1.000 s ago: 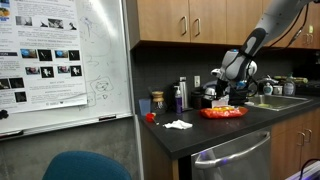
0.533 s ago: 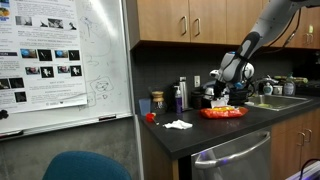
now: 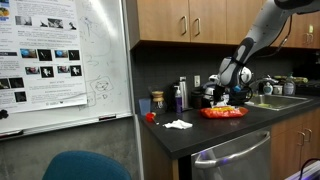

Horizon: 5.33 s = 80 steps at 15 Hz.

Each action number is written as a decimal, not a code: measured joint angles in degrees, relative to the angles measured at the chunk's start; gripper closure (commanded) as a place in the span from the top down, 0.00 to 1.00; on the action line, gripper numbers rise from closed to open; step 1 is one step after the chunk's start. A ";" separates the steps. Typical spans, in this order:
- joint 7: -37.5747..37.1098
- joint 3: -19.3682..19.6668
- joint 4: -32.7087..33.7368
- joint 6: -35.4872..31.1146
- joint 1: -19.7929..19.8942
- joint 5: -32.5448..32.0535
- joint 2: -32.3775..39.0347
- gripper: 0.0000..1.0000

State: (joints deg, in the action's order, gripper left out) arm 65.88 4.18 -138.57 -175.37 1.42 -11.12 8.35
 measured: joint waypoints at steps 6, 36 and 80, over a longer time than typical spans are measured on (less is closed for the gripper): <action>0.69 -0.06 -0.14 -0.12 1.44 0.00 0.00 0.01; 0.95 -2.76 -1.46 -0.08 4.33 0.05 0.57 0.01; 0.97 -3.18 -1.48 -0.08 4.76 0.05 0.57 0.01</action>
State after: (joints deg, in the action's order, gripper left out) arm 66.85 1.00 -140.04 -175.45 6.18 -11.07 8.92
